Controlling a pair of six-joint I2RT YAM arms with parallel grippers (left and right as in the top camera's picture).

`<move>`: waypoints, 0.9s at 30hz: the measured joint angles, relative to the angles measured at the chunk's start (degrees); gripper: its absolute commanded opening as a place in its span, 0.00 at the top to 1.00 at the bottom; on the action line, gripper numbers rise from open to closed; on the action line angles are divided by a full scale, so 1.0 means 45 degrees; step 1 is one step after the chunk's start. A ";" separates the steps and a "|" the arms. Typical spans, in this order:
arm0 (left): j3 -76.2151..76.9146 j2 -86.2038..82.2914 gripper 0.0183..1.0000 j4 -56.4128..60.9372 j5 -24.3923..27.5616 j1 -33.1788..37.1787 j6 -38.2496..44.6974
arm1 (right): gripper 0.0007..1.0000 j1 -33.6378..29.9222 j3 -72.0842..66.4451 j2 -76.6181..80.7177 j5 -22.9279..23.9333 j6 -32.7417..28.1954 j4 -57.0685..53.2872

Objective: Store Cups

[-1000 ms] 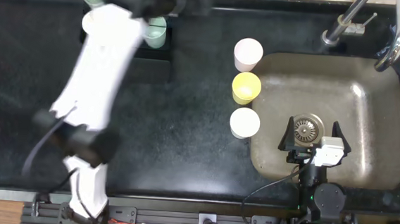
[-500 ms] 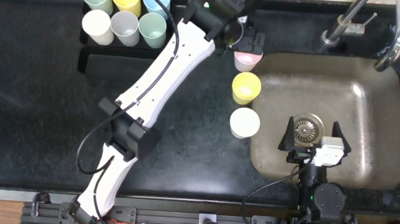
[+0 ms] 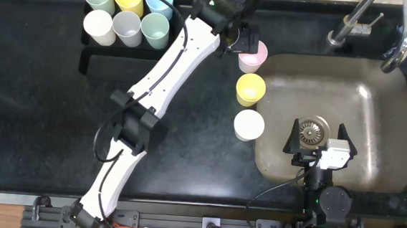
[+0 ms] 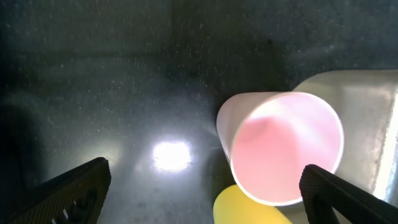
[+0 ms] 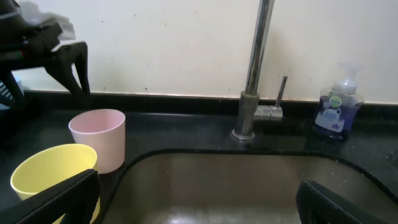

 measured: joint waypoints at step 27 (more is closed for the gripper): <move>0.0005 0.1069 0.02 0.0175 0.0058 0.0097 -0.0937 | 0.00 0.0000 0.0000 0.0000 0.0005 -0.0005 0.0000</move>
